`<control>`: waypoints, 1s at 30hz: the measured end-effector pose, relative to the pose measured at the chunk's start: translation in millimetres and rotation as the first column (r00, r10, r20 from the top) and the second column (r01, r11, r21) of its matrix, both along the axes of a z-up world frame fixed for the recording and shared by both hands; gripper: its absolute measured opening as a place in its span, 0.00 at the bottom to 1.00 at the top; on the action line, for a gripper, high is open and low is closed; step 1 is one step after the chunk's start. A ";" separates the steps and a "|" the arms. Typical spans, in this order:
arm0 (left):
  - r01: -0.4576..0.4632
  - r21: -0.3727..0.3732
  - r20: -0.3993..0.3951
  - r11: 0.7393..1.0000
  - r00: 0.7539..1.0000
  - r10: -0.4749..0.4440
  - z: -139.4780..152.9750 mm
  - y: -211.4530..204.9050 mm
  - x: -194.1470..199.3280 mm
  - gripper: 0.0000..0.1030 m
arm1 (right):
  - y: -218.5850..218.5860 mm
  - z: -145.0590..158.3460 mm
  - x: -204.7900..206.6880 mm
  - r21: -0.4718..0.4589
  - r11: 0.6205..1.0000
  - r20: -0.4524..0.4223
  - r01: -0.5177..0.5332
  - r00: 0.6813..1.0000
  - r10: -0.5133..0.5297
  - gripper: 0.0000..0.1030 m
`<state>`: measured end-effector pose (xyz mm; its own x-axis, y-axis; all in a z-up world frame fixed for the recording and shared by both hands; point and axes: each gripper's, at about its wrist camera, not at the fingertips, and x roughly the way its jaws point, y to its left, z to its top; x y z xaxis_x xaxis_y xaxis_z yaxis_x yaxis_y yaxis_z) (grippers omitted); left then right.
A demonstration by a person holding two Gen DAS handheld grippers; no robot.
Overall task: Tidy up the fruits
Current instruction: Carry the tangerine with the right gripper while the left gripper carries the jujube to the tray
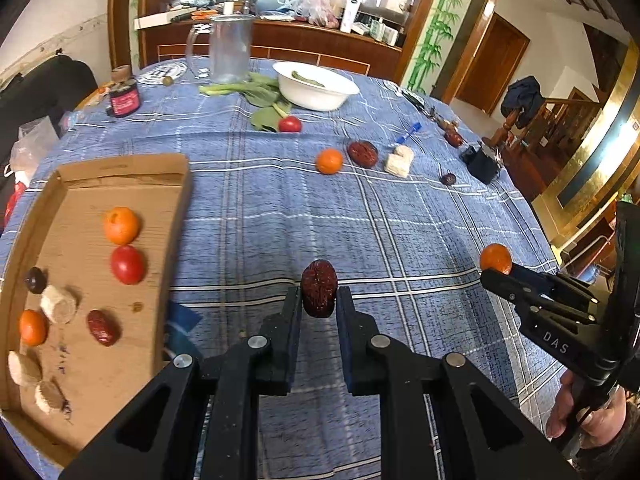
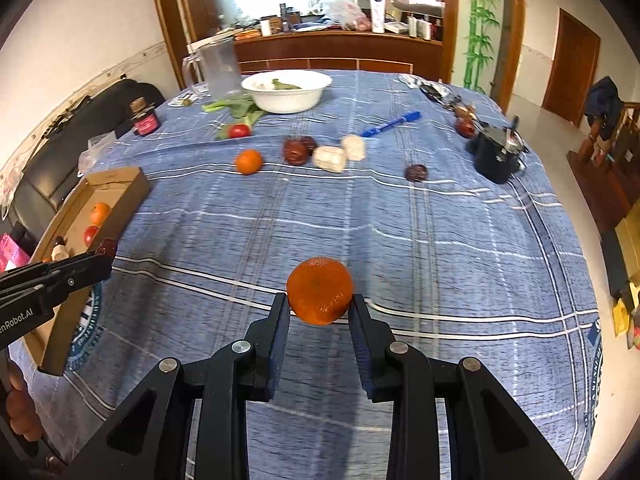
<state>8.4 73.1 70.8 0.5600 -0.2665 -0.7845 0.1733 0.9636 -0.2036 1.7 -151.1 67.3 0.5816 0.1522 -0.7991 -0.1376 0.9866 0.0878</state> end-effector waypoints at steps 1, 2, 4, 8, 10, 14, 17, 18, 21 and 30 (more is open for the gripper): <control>-0.008 0.000 0.006 1.000 1.000 0.008 2.0 5.2 -1.3 0.16 | 5.3 1.4 -0.2 0.000 1.000 0.001 -0.008 1.000 0.008 0.31; -0.013 0.000 0.008 1.000 1.000 0.013 3.3 8.7 -1.0 0.16 | 10.1 2.6 0.1 0.001 1.000 0.002 -0.015 1.000 0.015 0.31; -0.028 -0.005 0.014 1.000 1.000 0.028 6.7 18.9 -2.5 0.16 | 18.7 5.2 0.8 0.005 1.000 0.004 -0.030 1.000 0.030 0.32; -0.056 -0.010 0.027 0.998 0.998 0.056 12.1 35.9 -5.3 0.16 | 39.2 10.6 3.9 0.008 0.998 0.009 -0.065 0.998 0.065 0.32; -0.076 -0.009 0.034 0.997 0.997 0.076 14.6 46.2 -8.0 0.16 | 52.6 13.7 6.1 0.002 0.996 0.014 -0.093 0.996 0.093 0.32; -0.124 -0.014 0.042 0.992 0.991 0.124 18.3 69.8 -13.7 0.16 | 77.4 18.5 10.2 -0.001 0.990 0.022 -0.143 0.990 0.143 0.32; -0.169 -0.008 0.047 0.986 0.984 0.169 18.5 91.0 -20.4 0.16 | 99.6 22.4 13.4 -0.011 0.982 0.033 -0.187 0.982 0.187 0.32; -0.182 -0.008 0.046 0.983 0.982 0.182 18.0 97.0 -22.4 0.16 | 109.1 23.8 14.4 -0.010 0.978 0.036 -0.208 0.977 0.209 0.32; -0.225 -0.005 0.038 0.974 0.974 0.225 14.0 116.5 -29.9 0.16 | 131.8 25.1 18.1 -0.006 0.967 0.039 -0.256 0.966 0.256 0.32; -0.338 0.017 0.005 0.941 0.941 0.338 -3.1 165.2 -55.1 0.16 | 193.6 15.6 32.2 0.026 0.929 0.008 -0.370 0.929 0.370 0.32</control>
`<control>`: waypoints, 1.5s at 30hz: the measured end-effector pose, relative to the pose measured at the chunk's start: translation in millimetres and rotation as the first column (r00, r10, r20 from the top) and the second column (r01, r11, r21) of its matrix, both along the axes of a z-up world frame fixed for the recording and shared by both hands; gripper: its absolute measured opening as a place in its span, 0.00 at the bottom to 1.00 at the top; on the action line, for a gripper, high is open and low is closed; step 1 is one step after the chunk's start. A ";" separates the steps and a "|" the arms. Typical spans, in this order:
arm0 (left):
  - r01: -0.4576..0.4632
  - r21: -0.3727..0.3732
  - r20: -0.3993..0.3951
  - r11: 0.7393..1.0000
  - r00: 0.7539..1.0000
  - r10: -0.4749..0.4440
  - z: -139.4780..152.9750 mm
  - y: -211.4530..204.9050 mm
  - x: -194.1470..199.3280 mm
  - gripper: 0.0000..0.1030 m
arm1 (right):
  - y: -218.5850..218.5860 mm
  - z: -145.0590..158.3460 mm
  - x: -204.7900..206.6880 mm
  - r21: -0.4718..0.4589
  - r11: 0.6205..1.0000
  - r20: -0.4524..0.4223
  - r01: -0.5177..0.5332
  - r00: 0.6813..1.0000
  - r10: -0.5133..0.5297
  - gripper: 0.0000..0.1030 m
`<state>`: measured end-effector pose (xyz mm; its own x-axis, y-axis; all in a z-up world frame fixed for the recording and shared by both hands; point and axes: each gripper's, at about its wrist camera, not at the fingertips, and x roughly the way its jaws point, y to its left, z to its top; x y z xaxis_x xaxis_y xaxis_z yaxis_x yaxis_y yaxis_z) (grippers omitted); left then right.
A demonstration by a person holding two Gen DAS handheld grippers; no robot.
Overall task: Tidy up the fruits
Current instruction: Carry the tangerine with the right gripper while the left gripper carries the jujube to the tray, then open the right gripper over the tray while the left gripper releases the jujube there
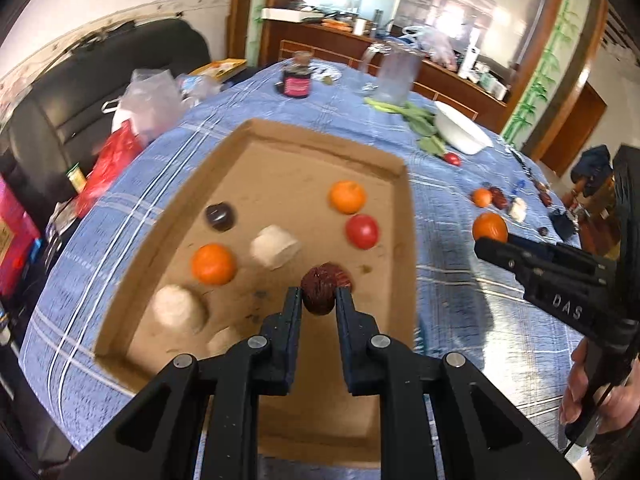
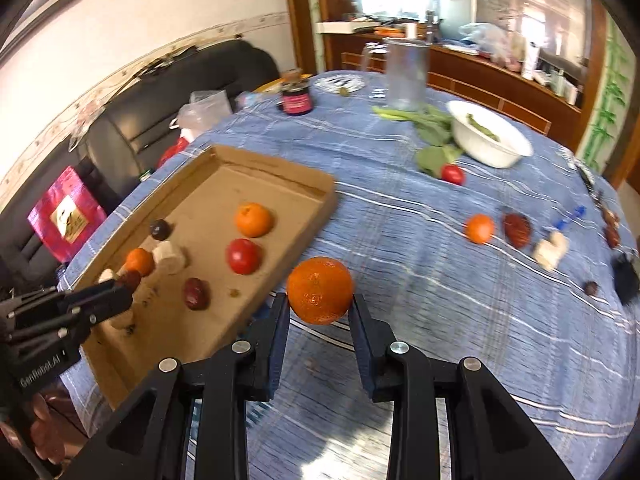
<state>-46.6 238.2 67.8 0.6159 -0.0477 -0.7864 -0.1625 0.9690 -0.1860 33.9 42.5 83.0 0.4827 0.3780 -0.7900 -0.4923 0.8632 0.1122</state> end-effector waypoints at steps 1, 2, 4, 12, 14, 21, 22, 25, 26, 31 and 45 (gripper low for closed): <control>-0.006 -0.002 -0.005 1.000 1.000 0.006 -2.1 2.7 -2.0 0.16 | 4.4 -0.8 0.5 0.001 1.000 -0.003 -0.009 1.000 0.009 0.32; -0.013 -0.003 -0.012 1.000 1.000 0.013 -5.3 6.1 -4.3 0.16 | 12.8 -2.0 1.2 0.004 1.000 -0.008 -0.027 1.000 0.027 0.32; -0.019 -0.003 -0.021 1.000 1.000 0.019 -9.4 9.4 -6.4 0.16 | 24.3 -3.3 0.1 0.004 0.999 -0.008 -0.053 0.999 0.053 0.32; -0.024 -0.019 -0.060 1.000 0.998 0.023 -26.4 13.1 -6.3 0.16 | 62.5 -17.4 -1.3 -0.008 0.990 -0.039 -0.141 0.989 0.140 0.33; -0.022 -0.019 -0.065 1.000 0.998 0.020 -28.3 11.6 -5.2 0.16 | 65.7 -21.8 0.1 -0.001 0.988 -0.063 -0.157 0.986 0.157 0.33; -0.013 -0.017 -0.096 1.000 0.995 0.012 -39.6 7.9 -0.5 0.16 | 84.3 -37.4 3.8 -0.036 0.978 -0.085 -0.205 0.976 0.202 0.33; -0.015 -0.018 -0.100 1.000 0.995 0.013 -41.2 8.2 -0.1 0.16 | 86.8 -39.3 4.8 -0.044 0.977 -0.087 -0.209 0.975 0.205 0.33; -0.017 -0.020 -0.107 1.000 0.994 0.015 -42.6 8.4 1.7 0.16 | 92.3 -41.9 6.2 -0.066 0.974 -0.079 -0.219 0.974 0.213 0.33; -0.016 -0.019 -0.108 1.000 0.994 0.014 -42.9 8.9 1.6 0.16 | 94.3 -43.8 7.3 -0.070 0.972 -0.086 -0.225 0.972 0.219 0.33; -0.020 -0.028 -0.121 0.999 0.993 0.016 -45.7 11.7 1.9 0.16 | 97.7 -47.2 7.7 -0.083 0.968 -0.083 -0.236 0.970 0.229 0.33; -0.024 0.003 -0.097 1.000 0.995 0.024 -33.6 8.5 -7.2 0.35 | 93.8 -34.8 -5.2 -0.116 0.965 -0.040 -0.233 0.972 0.230 0.44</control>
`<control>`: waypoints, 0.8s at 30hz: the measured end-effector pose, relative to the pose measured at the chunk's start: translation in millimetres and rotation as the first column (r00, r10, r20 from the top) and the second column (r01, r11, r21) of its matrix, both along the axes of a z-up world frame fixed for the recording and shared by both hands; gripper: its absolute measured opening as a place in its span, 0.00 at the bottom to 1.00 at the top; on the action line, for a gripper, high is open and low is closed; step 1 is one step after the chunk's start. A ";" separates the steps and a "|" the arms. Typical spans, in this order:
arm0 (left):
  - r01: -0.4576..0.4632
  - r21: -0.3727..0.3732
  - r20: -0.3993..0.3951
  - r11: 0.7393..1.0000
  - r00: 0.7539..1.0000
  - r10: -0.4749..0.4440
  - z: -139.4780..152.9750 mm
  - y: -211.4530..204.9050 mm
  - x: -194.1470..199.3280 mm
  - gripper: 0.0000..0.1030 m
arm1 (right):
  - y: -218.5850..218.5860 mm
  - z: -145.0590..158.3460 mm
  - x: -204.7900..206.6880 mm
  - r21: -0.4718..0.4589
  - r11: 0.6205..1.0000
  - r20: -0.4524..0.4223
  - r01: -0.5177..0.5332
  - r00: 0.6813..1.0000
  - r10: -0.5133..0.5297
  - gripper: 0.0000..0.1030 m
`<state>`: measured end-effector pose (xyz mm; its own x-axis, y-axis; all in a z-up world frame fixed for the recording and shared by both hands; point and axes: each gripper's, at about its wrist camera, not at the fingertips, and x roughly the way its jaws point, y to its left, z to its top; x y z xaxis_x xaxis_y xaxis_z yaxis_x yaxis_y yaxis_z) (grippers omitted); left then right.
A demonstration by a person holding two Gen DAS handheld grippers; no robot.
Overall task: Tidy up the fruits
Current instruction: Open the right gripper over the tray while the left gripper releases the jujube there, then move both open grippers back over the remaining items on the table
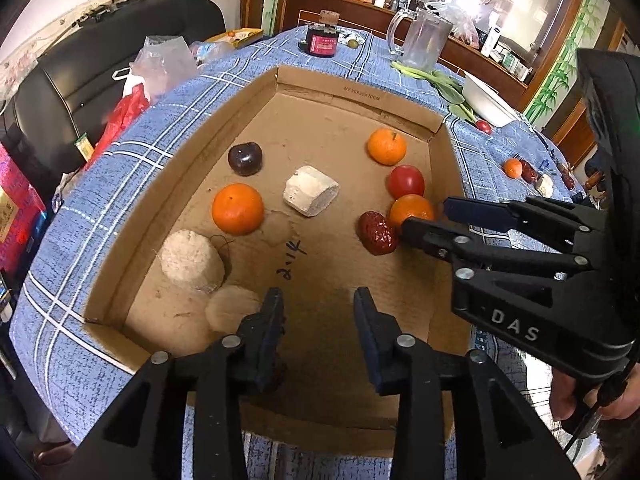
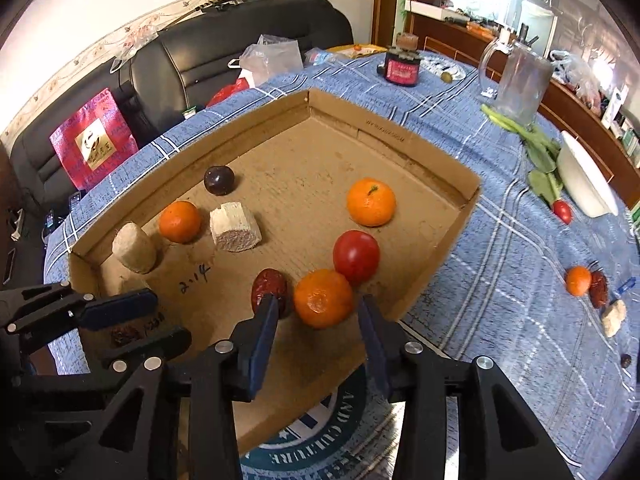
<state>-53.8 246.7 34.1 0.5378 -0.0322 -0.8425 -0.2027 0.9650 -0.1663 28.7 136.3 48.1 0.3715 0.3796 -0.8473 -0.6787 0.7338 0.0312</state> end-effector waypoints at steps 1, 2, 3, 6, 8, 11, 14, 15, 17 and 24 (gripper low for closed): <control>0.000 0.003 0.002 1.000 1.000 0.000 1.4 -0.2 -1.0 0.36 | -2.5 2.3 -1.4 0.005 1.000 0.003 0.004 1.000 -0.004 0.44; -0.001 0.008 0.005 1.000 1.000 0.001 3.3 -0.8 -2.0 0.36 | -6.6 5.7 -2.8 0.016 1.000 0.004 0.012 1.000 -0.012 0.44; -0.003 0.015 0.008 1.000 1.000 0.003 5.2 -1.6 -2.7 0.38 | -10.1 8.6 -4.3 0.027 0.999 0.002 0.018 1.000 -0.019 0.44; -0.004 0.034 0.020 0.999 1.000 0.003 10.2 -5.4 -4.3 0.45 | -21.6 16.8 -9.4 0.052 0.998 0.005 0.034 0.999 -0.034 0.44; -0.006 0.049 0.028 0.999 1.000 0.004 13.9 -9.4 -3.7 0.47 | -32.2 21.1 -13.5 0.059 0.997 0.008 0.046 0.999 -0.046 0.44; 0.002 0.062 0.037 0.998 0.999 -0.004 19.0 -17.2 0.6 0.48 | -53.6 24.7 -18.2 0.067 0.995 0.006 0.078 0.997 -0.079 0.46; 0.027 0.065 0.048 0.998 0.998 -0.030 25.8 -32.3 9.2 0.55 | -81.6 24.7 -17.9 0.070 0.988 -0.003 0.137 0.991 -0.137 0.51; 0.037 0.067 0.052 0.997 0.998 -0.041 27.6 -37.6 11.9 0.56 | -91.2 24.8 -17.2 0.070 0.985 -0.005 0.158 0.987 -0.158 0.51; 0.065 0.076 0.057 0.995 0.996 -0.069 31.4 -51.0 18.4 0.58 | -109.6 23.6 -14.7 0.073 0.978 -0.013 0.197 0.980 -0.197 0.51; 0.187 0.097 0.044 0.978 0.980 -0.192 37.1 -107.0 44.8 0.65 | -213.2 18.9 23.6 0.087 0.901 -0.045 0.425 0.905 -0.423 0.51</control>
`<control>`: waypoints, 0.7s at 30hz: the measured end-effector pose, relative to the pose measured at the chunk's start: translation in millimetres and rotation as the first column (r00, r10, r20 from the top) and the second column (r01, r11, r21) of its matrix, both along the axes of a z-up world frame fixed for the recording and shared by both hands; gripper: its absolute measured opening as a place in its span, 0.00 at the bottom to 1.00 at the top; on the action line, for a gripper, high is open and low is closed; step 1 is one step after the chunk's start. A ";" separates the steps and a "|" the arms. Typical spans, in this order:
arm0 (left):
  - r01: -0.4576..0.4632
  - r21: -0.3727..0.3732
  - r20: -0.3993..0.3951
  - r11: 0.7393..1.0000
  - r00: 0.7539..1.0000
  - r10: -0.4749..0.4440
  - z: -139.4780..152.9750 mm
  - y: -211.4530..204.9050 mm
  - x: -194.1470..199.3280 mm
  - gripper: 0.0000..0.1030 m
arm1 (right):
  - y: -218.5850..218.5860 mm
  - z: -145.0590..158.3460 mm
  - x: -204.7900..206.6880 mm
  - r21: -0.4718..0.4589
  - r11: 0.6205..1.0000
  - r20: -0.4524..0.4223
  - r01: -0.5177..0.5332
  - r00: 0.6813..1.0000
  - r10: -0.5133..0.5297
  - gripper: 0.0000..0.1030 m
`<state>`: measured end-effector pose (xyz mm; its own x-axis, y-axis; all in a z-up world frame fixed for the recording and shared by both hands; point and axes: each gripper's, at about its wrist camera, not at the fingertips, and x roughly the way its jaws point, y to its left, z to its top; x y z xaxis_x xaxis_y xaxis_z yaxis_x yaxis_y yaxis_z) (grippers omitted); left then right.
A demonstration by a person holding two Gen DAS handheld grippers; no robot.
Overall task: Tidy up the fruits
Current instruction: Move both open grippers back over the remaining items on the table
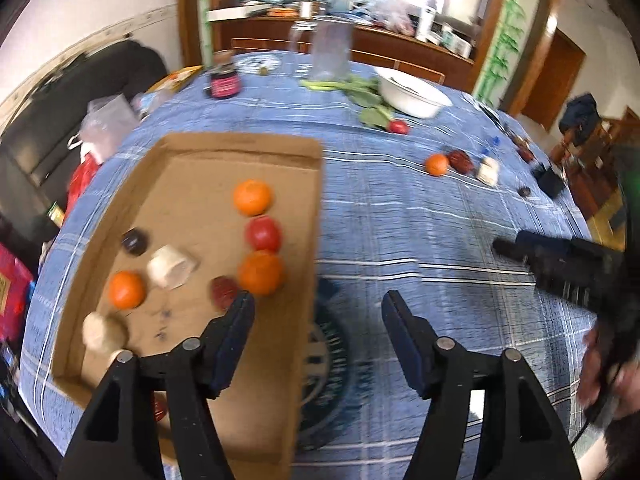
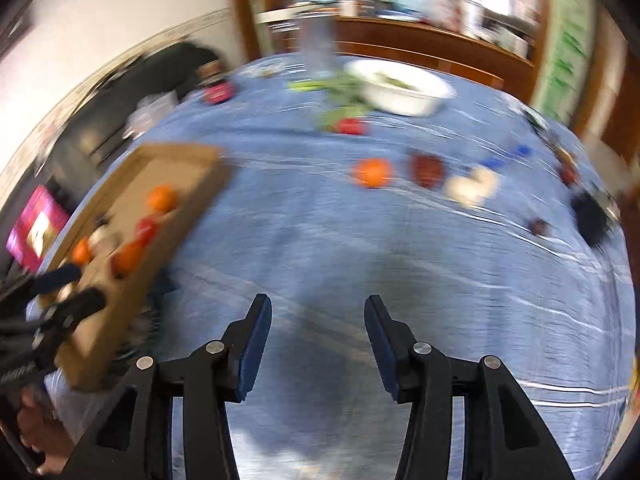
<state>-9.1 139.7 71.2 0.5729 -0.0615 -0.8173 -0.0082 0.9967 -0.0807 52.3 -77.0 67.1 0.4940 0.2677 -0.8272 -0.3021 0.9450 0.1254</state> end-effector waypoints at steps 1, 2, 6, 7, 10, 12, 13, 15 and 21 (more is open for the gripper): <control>0.016 0.005 -0.003 1.000 1.000 -0.016 -0.2 -6.5 4.0 0.65 | -14.4 0.6 8.2 0.003 0.999 0.000 0.034 0.999 -0.034 0.50; 0.029 0.007 -0.006 1.000 1.000 -0.029 -0.4 -12.2 7.6 0.65 | -30.4 0.2 16.5 0.007 0.998 0.002 0.069 0.998 -0.069 0.50; 0.064 0.022 -0.029 0.998 0.998 -0.064 -5.9 -33.1 28.9 0.66 | -80.9 -3.6 62.2 0.036 0.981 -0.010 0.188 0.982 -0.188 0.50; 0.069 0.029 -0.036 0.997 0.997 -0.067 -7.6 -37.9 36.1 0.66 | -85.1 -4.9 69.1 0.043 0.979 -0.014 0.198 0.980 -0.198 0.50; 0.080 0.037 -0.057 0.996 0.995 -0.078 -12.3 -49.9 59.9 0.66 | -86.1 -14.3 95.2 0.052 0.977 -0.026 0.206 0.978 -0.205 0.50; 0.081 0.041 -0.062 0.996 0.995 -0.079 -14.5 -56.3 72.7 0.66 | -79.4 -22.6 108.3 0.040 0.978 -0.030 0.204 0.979 -0.203 0.50; 0.084 0.045 -0.060 0.995 0.995 -0.081 -15.4 -60.5 81.5 0.66 | -75.1 -29.0 114.5 0.039 0.978 -0.038 0.203 0.979 -0.201 0.50; 0.088 0.061 -0.064 0.994 0.994 -0.084 -17.9 -67.4 95.9 0.66 | -71.6 -40.4 126.2 0.027 0.976 -0.045 0.218 0.975 -0.217 0.50; 0.109 0.059 -0.074 0.992 0.992 -0.105 -27.7 -95.8 145.2 0.65 | -72.6 -52.1 143.0 0.035 0.969 -0.037 0.244 0.969 -0.242 0.42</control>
